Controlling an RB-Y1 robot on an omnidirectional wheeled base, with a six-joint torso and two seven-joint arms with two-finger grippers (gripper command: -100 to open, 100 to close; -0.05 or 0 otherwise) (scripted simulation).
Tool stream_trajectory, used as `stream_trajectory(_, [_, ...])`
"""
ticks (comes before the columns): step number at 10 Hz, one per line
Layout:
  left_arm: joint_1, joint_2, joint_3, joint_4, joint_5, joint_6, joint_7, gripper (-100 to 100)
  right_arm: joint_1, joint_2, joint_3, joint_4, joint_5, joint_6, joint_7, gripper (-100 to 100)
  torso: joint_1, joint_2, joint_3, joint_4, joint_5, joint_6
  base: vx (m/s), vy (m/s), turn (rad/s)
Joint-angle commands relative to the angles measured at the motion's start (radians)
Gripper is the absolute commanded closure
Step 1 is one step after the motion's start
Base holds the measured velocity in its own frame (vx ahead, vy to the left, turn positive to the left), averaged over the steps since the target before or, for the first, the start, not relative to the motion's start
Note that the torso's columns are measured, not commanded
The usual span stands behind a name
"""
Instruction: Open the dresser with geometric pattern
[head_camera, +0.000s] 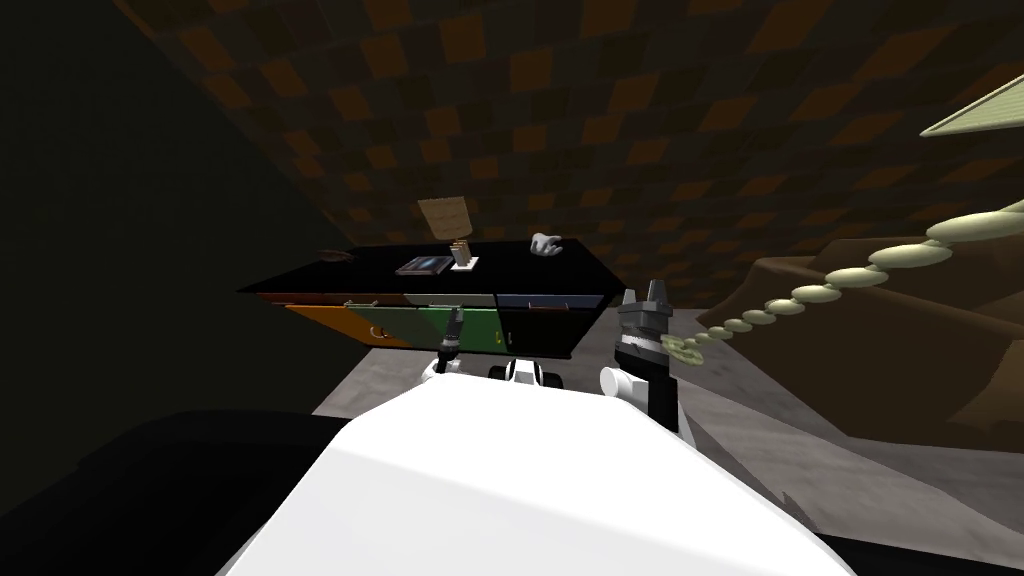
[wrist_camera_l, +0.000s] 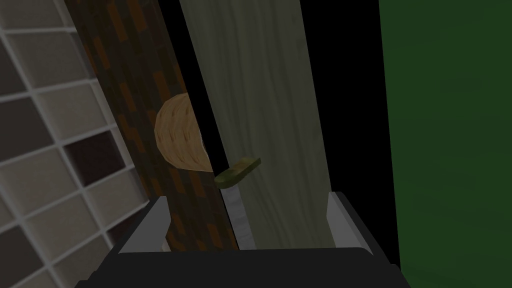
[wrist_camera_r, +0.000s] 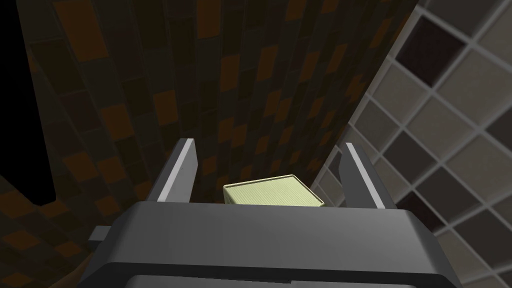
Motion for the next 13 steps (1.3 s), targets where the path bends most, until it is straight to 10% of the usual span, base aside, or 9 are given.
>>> stream_trajectory(1, [-0.060, 0.056, 0.047, 0.094, 0.012, -0.026, 0.046, -100, 0.000, 0.000, 0.000, 0.000, 0.000, 0.000, 0.000, 0, 0.001, 0.000, 0.000, 0.000, 0.000, -0.001, -0.040, -0.111, -0.081])
stream_trajectory(5, [-0.178, 0.163, 0.140, 0.312, 0.036, -0.081, 0.131, -100, 0.000, 0.000, 0.000, 0.000, 0.000, 0.000, 0.000, 0, -0.003, 0.000, 0.000, 0.004, -0.004, 0.001, -0.048, -0.121, -0.102])
stream_trajectory(7, [-0.175, 0.157, 0.133, 0.319, 0.033, -0.078, 0.123, -100, 0.000, 0.000, 0.000, 0.000, 0.000, 0.000, 0.000, 0, -0.005, 0.003, 0.001, 0.006, -0.006, 0.000, -0.030, -0.080, -0.015])
stream_trajectory(8, [-0.139, 0.133, 0.111, 0.279, 0.028, -0.063, 0.104, 100, 0.000, 0.000, 0.000, 0.000, 0.000, 0.000, 0.000, 0, -0.002, 0.004, 0.002, 0.005, -0.004, 0.002, 0.031, 0.081, 0.099])
stream_trajectory(13, [-0.060, 0.056, 0.047, 0.118, 0.012, -0.026, 0.046, 100, 0.000, 0.000, 0.000, 0.000, 0.000, 0.000, 0.000, 0, 0.002, 0.000, 0.001, 0.000, 0.001, -0.001, 0.036, 0.090, 0.064])
